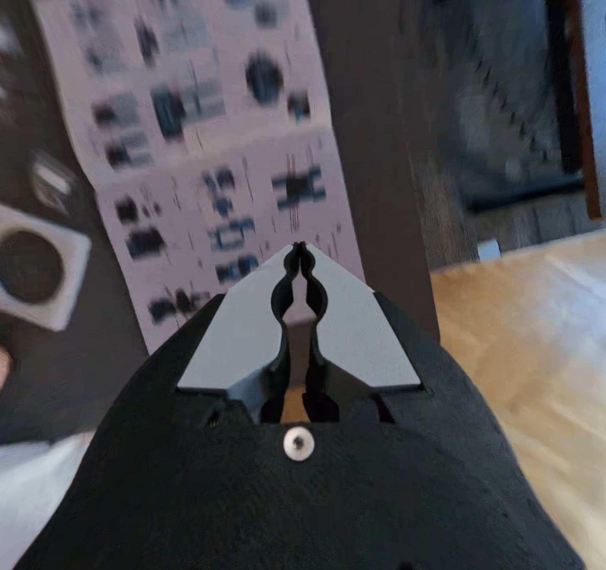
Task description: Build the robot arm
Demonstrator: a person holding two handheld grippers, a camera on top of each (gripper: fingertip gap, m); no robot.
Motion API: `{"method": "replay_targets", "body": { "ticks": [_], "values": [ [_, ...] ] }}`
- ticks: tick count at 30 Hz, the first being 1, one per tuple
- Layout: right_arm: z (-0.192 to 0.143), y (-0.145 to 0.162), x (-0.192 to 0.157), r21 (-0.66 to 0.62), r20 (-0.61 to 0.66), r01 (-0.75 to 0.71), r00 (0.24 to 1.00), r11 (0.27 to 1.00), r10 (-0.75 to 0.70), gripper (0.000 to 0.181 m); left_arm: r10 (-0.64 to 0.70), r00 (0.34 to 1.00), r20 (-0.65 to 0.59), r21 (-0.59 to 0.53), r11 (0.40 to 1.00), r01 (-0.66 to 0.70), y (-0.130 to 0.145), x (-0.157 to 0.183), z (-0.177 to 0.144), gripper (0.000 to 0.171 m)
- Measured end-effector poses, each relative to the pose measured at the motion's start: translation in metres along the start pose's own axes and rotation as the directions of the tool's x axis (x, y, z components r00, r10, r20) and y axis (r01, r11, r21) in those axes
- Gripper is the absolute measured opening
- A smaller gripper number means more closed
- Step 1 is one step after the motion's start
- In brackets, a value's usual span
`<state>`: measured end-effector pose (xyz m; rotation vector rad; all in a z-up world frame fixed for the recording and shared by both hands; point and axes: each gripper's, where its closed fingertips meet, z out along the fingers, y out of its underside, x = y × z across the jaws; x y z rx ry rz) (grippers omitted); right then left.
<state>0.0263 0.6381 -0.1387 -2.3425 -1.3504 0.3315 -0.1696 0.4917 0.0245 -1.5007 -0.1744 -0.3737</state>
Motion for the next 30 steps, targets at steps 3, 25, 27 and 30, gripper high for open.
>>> {"method": "replay_targets", "body": {
  "ticks": [3, 25, 27, 30],
  "values": [
    [-0.017, -0.056, 0.010, 0.303, 0.076, -0.069, 0.996, 0.951, 0.048, 0.000, -0.015, 0.999, 0.046, 0.038, 0.999, 0.013, -0.008, -0.014, -0.012, 0.035],
    [0.039, 0.059, -0.016, -0.199, 0.456, -0.084, 0.874, 0.976, 0.168, 0.000, 0.078, 0.979, 0.187, -0.662, 0.746, 0.067, 0.131, -0.040, 0.020, 0.029],
    [0.042, 0.064, -0.021, -0.231, 0.477, -0.056, 0.863, 0.971, 0.164, 0.000, 0.080, 0.981, 0.179, -0.645, 0.762, 0.055, 0.127, -0.037, 0.022, 0.027],
    [0.045, 0.067, -0.029, -0.265, 0.505, -0.005, 0.851, 0.964, 0.144, 0.000, 0.090, 0.986, 0.140, -0.629, 0.777, 0.018, 0.123, -0.028, 0.026, 0.027]
  ]
}}
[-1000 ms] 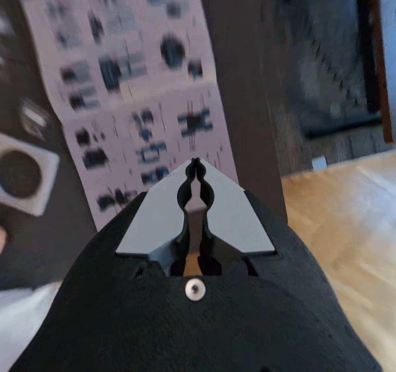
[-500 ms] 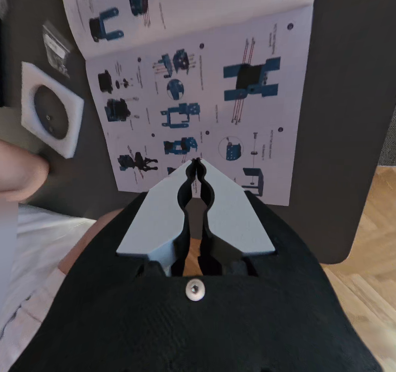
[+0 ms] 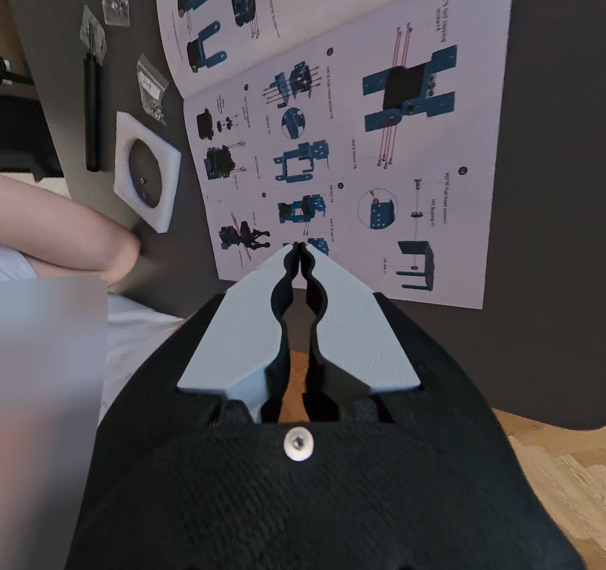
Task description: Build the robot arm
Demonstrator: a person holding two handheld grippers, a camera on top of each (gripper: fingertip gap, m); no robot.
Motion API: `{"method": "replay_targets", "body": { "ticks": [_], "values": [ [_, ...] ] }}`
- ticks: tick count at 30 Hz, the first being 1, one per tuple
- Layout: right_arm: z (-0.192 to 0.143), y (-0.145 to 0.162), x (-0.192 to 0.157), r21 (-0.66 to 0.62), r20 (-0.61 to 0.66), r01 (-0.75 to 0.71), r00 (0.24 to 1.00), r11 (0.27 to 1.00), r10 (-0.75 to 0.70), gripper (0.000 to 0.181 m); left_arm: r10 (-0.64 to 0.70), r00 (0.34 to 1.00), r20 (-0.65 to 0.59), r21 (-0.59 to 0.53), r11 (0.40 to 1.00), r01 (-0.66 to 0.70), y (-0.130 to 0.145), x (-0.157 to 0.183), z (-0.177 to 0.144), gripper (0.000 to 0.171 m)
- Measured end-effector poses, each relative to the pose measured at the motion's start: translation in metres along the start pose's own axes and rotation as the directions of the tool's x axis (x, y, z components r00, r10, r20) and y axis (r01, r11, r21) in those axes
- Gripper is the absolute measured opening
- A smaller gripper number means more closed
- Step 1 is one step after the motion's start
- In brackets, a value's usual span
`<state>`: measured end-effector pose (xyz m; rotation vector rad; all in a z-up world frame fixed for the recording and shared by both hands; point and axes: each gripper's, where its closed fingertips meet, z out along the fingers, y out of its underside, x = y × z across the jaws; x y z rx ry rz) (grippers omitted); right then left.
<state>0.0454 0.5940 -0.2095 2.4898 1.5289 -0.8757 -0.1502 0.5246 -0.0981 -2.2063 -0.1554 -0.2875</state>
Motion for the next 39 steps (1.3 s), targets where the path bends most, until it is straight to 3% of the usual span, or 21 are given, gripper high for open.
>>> {"method": "replay_targets", "body": {
  "ticks": [11, 19, 39],
  "values": [
    [0.000, 0.001, 0.009, 0.002, -0.001, -0.044, 0.999, 0.999, 0.044, 0.000, 0.014, 0.999, -0.038, 0.078, 0.997, -0.011, -0.012, 0.008, -0.010, 0.022],
    [0.004, -0.001, 0.002, -0.028, 0.004, 0.002, 1.000, 1.000, -0.002, 0.000, 0.017, 0.999, -0.048, 0.120, 0.993, -0.011, -0.019, 0.011, -0.015, 0.021],
    [0.006, -0.001, 0.001, -0.049, -0.011, 0.004, 1.000, 0.999, -0.005, 0.000, 0.028, 0.997, -0.071, 0.139, 0.990, -0.018, -0.022, 0.017, -0.017, 0.021]
  ]
}}
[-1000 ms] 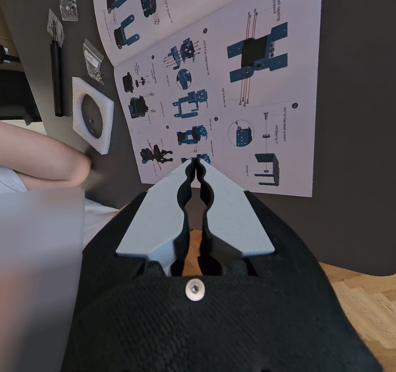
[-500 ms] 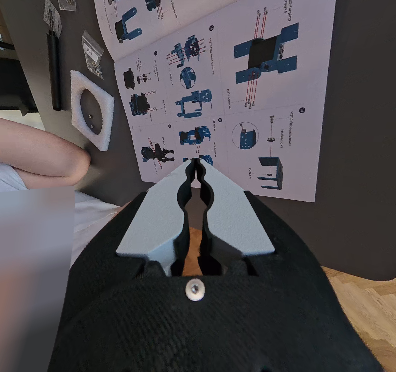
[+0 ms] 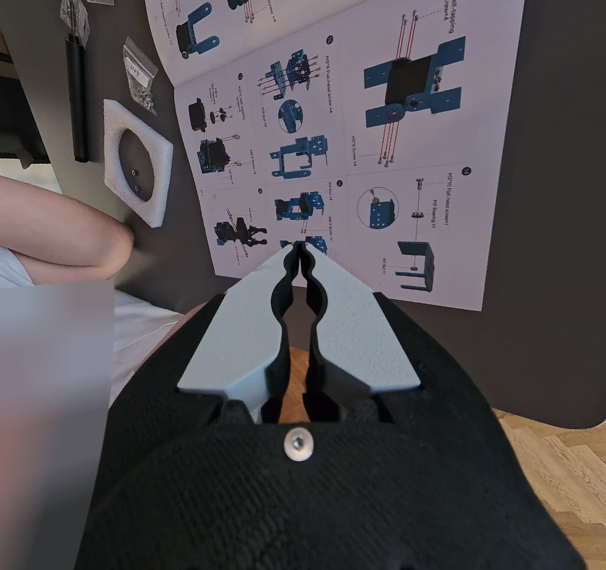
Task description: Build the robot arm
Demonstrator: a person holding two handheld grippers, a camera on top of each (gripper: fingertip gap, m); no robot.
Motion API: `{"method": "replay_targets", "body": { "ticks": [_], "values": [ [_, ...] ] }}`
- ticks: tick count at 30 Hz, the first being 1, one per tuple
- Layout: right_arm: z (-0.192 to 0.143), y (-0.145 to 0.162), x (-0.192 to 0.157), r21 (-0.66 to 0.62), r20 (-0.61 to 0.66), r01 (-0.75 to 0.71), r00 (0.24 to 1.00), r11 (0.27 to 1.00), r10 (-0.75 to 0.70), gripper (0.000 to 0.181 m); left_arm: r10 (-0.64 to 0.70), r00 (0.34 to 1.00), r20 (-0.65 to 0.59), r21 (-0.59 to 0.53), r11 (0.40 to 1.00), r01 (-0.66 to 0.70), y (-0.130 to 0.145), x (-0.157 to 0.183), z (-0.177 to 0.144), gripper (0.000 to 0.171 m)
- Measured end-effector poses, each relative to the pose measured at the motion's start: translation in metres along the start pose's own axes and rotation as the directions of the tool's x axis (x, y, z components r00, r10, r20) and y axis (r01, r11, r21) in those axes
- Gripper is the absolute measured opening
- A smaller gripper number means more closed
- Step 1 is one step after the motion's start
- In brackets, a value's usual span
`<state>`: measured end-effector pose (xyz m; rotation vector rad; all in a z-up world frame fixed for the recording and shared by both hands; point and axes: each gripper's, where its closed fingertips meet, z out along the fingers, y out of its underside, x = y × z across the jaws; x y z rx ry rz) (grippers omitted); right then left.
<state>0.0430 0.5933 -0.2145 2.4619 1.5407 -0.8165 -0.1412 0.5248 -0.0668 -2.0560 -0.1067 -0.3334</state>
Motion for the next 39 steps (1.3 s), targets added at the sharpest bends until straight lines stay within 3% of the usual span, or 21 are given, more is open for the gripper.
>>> {"method": "replay_targets", "body": {
  "ticks": [39],
  "values": [
    [0.0014, 0.0008, -0.0016, -0.016, -0.009, 0.010, 1.000, 1.000, -0.010, 0.000, 0.000, 1.000, -0.007, 0.022, 1.000, 0.000, -0.0035, 0.0015, -0.0036, 0.020]
  ]
}}
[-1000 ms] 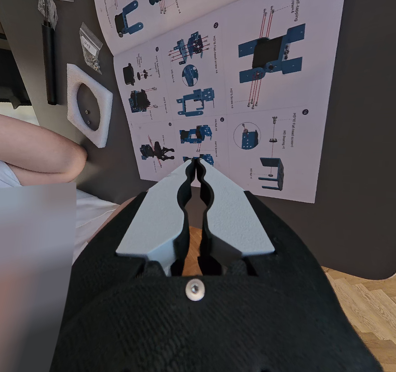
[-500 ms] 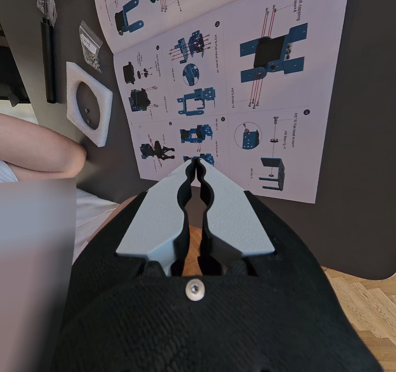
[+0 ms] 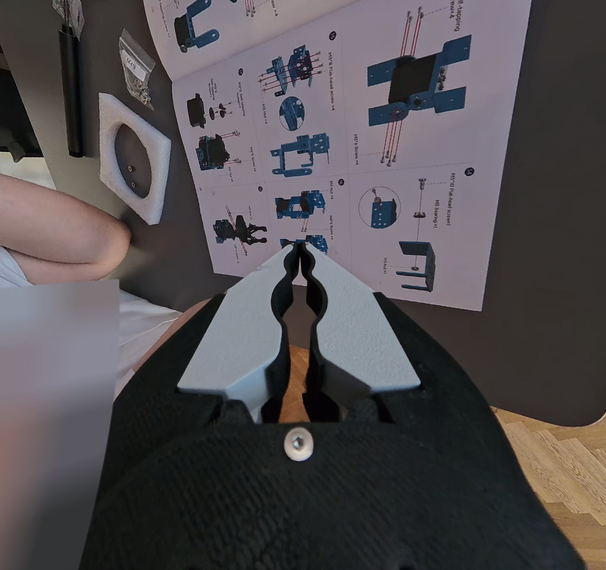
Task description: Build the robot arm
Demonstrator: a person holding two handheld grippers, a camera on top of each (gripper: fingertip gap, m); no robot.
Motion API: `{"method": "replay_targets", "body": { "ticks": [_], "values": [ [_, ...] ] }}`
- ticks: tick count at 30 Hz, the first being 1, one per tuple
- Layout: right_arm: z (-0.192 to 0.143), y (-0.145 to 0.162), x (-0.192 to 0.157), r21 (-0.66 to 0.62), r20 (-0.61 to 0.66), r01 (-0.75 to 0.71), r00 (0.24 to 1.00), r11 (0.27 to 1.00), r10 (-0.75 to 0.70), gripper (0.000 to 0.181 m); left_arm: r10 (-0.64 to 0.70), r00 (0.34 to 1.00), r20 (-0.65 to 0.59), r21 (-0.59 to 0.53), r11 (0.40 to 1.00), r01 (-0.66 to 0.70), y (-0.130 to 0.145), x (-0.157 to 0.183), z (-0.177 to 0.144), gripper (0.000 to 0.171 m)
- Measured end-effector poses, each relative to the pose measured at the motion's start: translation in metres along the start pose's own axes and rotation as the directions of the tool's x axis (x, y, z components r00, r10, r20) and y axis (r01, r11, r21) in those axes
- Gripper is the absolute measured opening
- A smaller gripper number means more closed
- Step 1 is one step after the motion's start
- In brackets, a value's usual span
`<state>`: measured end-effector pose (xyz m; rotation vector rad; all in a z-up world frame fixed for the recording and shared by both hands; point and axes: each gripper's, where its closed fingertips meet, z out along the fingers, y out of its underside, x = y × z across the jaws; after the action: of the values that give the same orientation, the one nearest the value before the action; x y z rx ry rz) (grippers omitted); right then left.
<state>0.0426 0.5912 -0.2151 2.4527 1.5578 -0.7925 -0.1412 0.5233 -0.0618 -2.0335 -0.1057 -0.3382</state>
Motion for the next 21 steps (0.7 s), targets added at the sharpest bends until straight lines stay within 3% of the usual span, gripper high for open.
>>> {"method": "replay_targets", "body": {
  "ticks": [21],
  "values": [
    [0.0007, -0.0002, -0.0006, -0.007, 0.001, 0.009, 1.000, 1.000, -0.009, 0.000, 0.004, 1.000, 0.003, 0.012, 1.000, -0.004, -0.0020, 0.0005, -0.0034, 0.020]
  ]
}}
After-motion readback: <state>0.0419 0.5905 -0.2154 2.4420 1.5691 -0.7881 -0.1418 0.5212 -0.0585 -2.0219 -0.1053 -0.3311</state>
